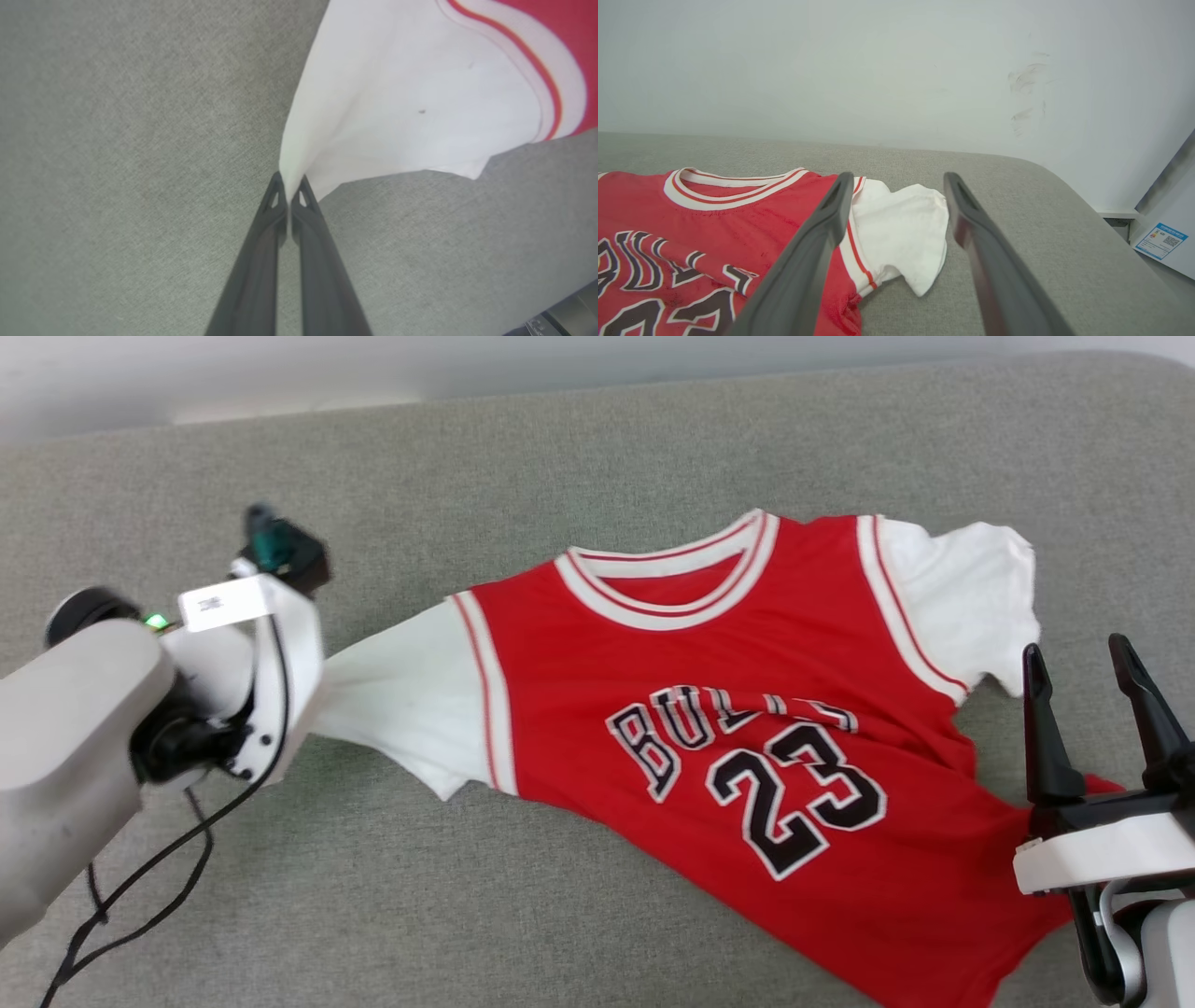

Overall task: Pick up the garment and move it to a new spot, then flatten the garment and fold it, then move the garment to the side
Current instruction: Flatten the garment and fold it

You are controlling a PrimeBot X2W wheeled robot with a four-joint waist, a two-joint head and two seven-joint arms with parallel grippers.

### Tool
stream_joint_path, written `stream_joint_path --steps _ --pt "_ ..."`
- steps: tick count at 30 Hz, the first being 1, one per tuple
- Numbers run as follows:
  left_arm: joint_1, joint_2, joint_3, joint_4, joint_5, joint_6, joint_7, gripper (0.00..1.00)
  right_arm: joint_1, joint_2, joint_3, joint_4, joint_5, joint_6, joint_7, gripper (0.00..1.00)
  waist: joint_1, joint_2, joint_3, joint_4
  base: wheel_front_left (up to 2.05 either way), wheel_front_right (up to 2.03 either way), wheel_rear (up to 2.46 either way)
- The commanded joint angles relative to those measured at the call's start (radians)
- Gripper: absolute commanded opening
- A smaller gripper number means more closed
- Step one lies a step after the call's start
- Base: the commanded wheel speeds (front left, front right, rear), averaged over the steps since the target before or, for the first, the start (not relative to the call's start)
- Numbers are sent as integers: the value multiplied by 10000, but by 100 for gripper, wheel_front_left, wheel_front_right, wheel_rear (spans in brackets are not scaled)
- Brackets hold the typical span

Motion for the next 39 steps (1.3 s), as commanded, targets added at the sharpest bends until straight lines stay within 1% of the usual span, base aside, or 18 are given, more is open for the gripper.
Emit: stream_joint_path --steps 1,5,6,7,13,18,22,26,31,38,39 --pt "219 92 64 127 -75 124 -81 0 117 -51 -3 -40 -47 -3 7 100 1 0 70 7 0 0 0" --pt "809 377 128 554 -440 379 -284 0 77 -56 -15 -115 -55 -3 70 100 1 0 226 -30 0 0 0" --pt "1139 275 163 890 -570 450 -621 91 43 -50 -3 -159 -62 -3 86 100 1 0 276 -60 0 0 0" --pt "1208 218 179 996 -573 457 -749 100 50 -48 -8 -168 -73 -3 102 100 1 0 267 -56 0 0 0" --pt "423 299 517 1037 -526 168 -951 100 138 -62 -69 -266 -143 -3 233 100 1 0 93 35 0 0 0" --pt "-234 554 644 745 -518 20 -451 100 175 -23 -42 -395 -170 -3 301 100 1 0 10 59 0 0 0" --pt "-492 649 597 534 -552 22 6 100 97 -36 17 -527 -187 -3 350 100 1 0 103 2 0 0 0" --pt "-293 476 504 357 -740 75 324 100 -67 -57 87 -592 -195 -3 401 100 1 0 308 -123 0 0 0" --pt "-24 277 259 349 -538 138 482 100 -248 -67 172 -584 -192 -3 417 100 1 0 597 -315 0 0 0" --pt "646 61 -187 970 -44 -31 1038 100 -391 -25 326 -452 -185 -3 367 100 1 0 865 -552 0 0 0" --pt "783 54 -246 1040 14 -85 1118 84 -386 -38 329 -426 -185 -5 358 100 1 0 869 -568 0 0 0"
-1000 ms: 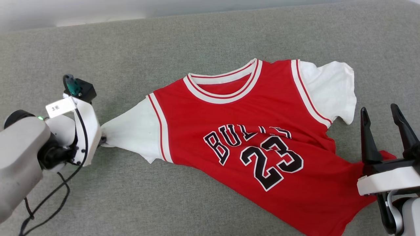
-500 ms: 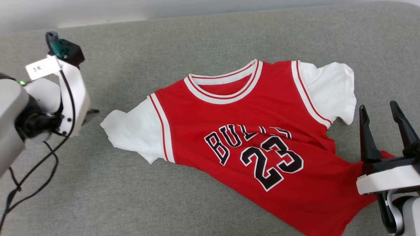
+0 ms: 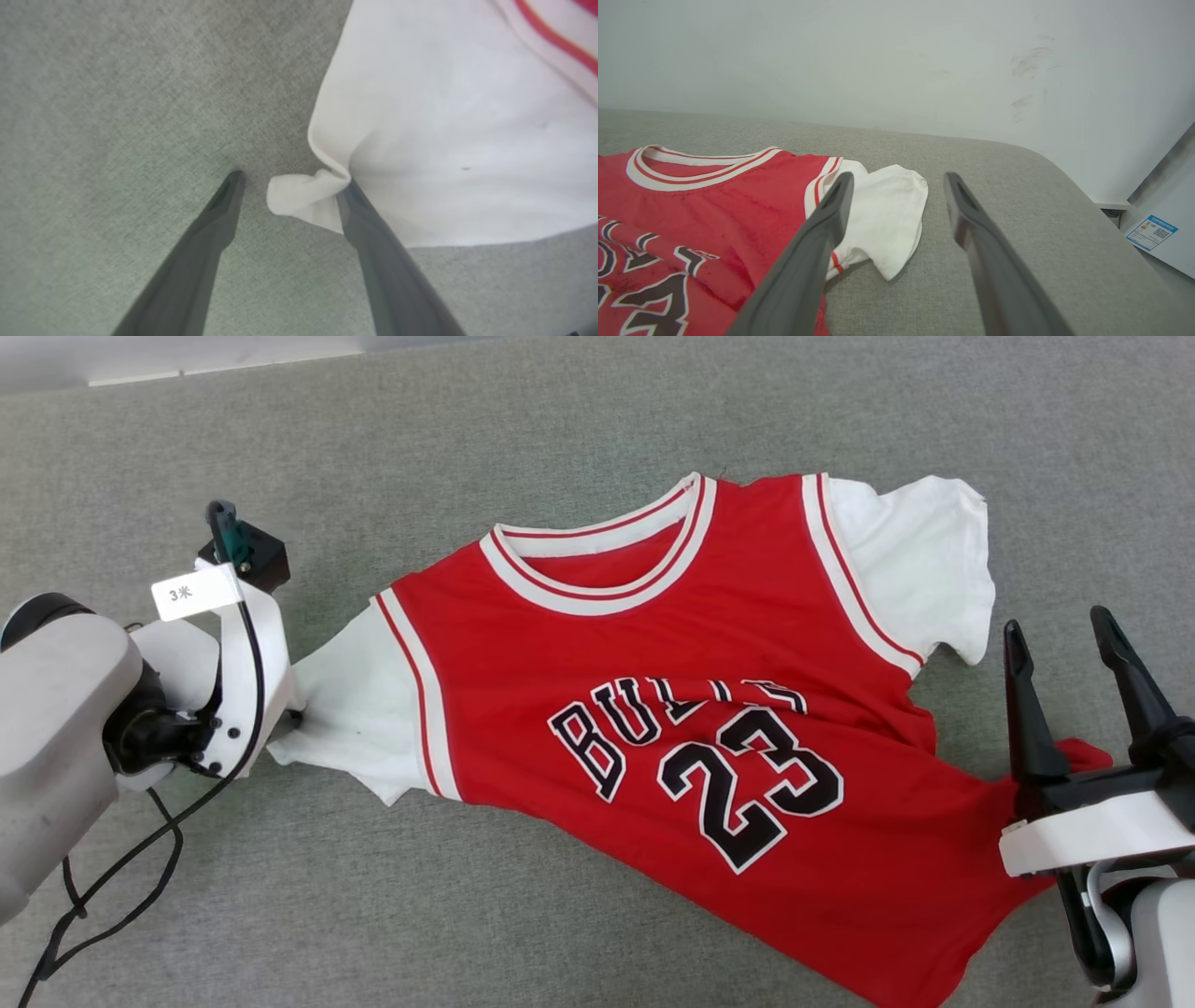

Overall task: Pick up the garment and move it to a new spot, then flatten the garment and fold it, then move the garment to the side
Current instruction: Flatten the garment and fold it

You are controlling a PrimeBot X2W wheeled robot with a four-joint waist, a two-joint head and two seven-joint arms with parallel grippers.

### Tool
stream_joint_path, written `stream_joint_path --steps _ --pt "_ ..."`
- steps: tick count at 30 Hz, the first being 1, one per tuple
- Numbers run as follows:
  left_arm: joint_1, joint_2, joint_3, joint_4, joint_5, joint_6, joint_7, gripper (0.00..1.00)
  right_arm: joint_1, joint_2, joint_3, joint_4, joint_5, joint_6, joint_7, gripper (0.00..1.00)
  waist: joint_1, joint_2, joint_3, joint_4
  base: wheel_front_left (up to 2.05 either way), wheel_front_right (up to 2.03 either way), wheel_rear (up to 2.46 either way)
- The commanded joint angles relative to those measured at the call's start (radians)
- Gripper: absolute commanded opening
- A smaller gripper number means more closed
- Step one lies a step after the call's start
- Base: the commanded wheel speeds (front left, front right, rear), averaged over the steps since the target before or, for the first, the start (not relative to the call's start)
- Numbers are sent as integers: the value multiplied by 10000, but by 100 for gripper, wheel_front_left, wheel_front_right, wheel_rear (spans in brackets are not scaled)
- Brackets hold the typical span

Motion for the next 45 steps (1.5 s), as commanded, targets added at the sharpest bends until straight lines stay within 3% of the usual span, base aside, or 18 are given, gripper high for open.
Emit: stream_joint_path --steps 1,2,8,13,17,22,23,29,32,37,45 --pt "709 -147 -319 221 140 -88 164 31 -105 -41 -7 36 -4 -3 -54 100 0 0 5 -22 0 0 0" --pt "772 -190 -336 252 123 -134 149 0 -102 -77 -33 57 5 -3 -55 100 0 0 -20 -2 0 0 0" --pt "455 -165 -45 78 76 -310 -551 0 -343 -528 -178 17 -41 -3 106 100 0 0 -483 274 0 0 0" --pt "108 -6 214 -588 207 -375 -1271 0 -1013 -1752 92 -259 26 -3 1071 100 0 0 -842 607 0 0 0" --pt "-88 203 331 -1293 458 -353 -1636 0 -1937 -3186 828 -457 651 -5 2878 100 0 0 -884 851 0 0 0" --pt "-249 311 385 -2256 776 -126 -1890 0 -3241 -4731 1889 5 2367 -5 5820 100 0 0 -628 1169 0 0 0" --pt "-249 311 385 -2256 776 -126 -1890 0 -3241 -4731 1889 5 2367 -5 5820 100 0 0 -628 1169 0 0 0" --pt "-532 258 474 -3024 1098 130 -2025 0 -4826 -6306 3336 812 4715 -3 9338 100 0 0 7 1565 0 0 0" --pt "-721 217 533 -3271 1255 193 -2087 0 -5544 -6538 3604 1345 5688 -3 10814 100 0 0 376 1769 0 0 0" --pt "-1069 223 704 -3572 1472 246 -2246 0 -6542 -6510 3758 2035 6180 -3 12111 100 0 0 1062 2054 0 0 0" --pt "-1391 195 873 -3773 1651 313 -2480 0 -7089 -5963 3717 3205 5914 -3 12287 100 0 0 1925 2381 0 0 0"
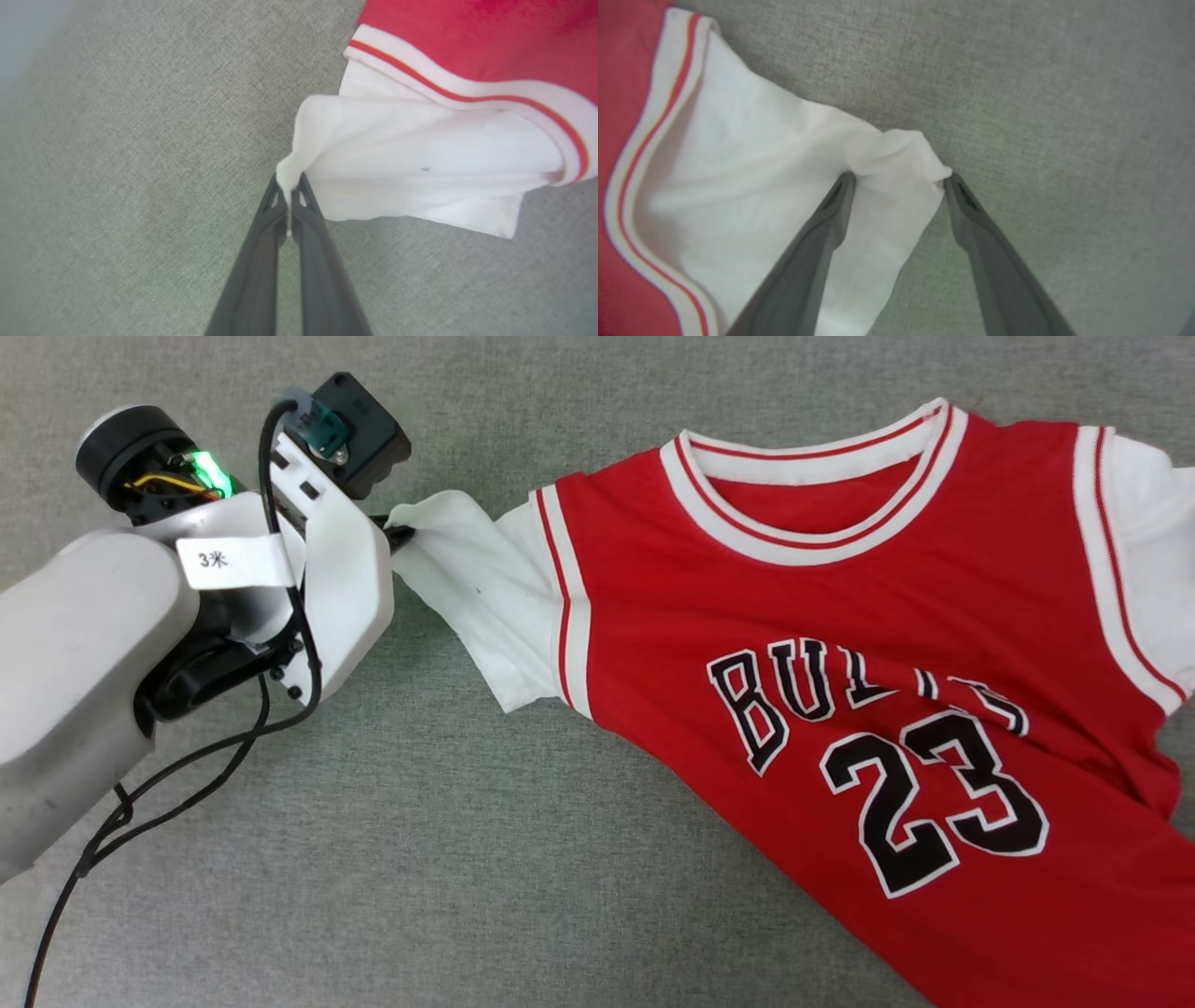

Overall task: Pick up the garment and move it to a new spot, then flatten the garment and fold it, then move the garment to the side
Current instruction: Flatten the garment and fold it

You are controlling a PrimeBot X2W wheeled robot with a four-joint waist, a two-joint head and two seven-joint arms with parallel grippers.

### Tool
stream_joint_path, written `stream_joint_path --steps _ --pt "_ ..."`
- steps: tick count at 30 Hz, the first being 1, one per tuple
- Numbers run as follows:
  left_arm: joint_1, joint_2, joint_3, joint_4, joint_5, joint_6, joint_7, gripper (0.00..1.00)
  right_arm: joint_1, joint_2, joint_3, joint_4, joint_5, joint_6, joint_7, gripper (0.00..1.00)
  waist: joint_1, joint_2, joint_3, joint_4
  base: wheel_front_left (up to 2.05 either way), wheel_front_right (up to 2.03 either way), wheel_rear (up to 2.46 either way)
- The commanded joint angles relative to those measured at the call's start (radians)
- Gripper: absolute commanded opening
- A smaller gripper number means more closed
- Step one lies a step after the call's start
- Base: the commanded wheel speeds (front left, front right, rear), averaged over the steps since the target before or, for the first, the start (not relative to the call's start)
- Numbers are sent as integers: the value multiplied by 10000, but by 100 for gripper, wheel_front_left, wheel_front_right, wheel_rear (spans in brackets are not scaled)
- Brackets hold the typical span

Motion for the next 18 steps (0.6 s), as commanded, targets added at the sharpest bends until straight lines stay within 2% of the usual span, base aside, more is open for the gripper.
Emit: stream_joint_path --steps 1,8,9,10,18 --pt "-125 -44 27 28 50 62 -50 0 121 25 83 162 -127 -3 -111 100 -1 0 236 163 0 0 0" --pt "-110 -140 3 237 22 47 -149 0 1118 443 769 776 298 12 -545 100 -1 0 290 117 0 0 0" --pt "-77 -158 -20 293 31 39 -161 0 1107 437 790 818 306 12 -694 22 -1 0 230 91 0 0 0" --pt "-29 -174 -37 373 29 27 -202 0 1053 418 781 836 282 12 -854 0 -1 0 144 56 0 0 0" --pt "209 -295 137 732 -113 -17 -825 0 361 226 695 366 184 -3 -2756 0 -1 0 -1053 -228 0 0 0"
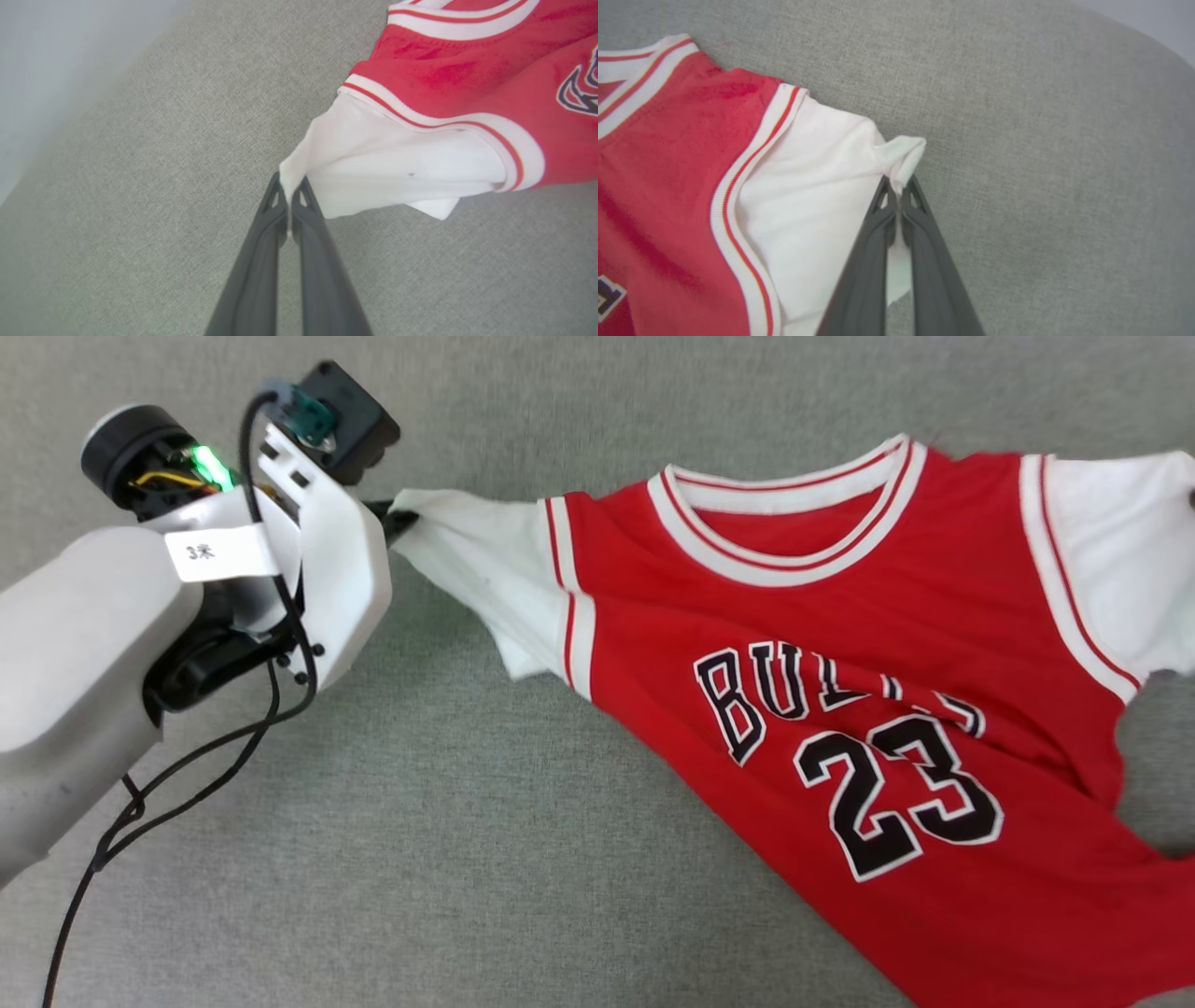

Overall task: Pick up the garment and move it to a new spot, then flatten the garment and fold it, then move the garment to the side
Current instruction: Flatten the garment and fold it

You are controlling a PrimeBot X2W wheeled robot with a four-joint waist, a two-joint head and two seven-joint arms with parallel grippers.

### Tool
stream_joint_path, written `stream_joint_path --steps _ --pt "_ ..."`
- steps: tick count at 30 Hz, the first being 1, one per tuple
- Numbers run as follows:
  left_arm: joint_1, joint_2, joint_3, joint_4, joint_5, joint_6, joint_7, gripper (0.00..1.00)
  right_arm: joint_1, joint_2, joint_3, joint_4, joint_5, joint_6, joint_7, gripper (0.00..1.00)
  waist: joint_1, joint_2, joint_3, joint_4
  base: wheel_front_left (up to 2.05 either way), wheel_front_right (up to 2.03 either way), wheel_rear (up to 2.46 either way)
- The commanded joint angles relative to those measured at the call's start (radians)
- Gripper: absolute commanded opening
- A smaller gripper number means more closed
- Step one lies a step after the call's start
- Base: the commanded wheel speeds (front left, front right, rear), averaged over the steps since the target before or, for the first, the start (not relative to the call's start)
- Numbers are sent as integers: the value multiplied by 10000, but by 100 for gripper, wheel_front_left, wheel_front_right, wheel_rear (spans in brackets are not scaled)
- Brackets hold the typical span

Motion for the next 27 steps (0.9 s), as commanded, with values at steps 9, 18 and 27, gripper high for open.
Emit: stream_joint_path --steps 9,18,27 --pt "-89 266 587 -173 186 181 -1238 0 -214 -474 188 -948 287 -5 -2154 0 -1 0 -1685 -428 0 0 0" --pt "-1012 235 1265 -142 421 376 -1824 0 -1281 -426 -199 -1340 -551 -5 -3465 0 -1 0 -2230 -587 0 0 0" --pt "-3210 -490 1903 1243 1162 260 -2221 0 -4082 271 -448 -565 -2069 -5 -3544 0 -1 0 -1609 -658 0 0 0"
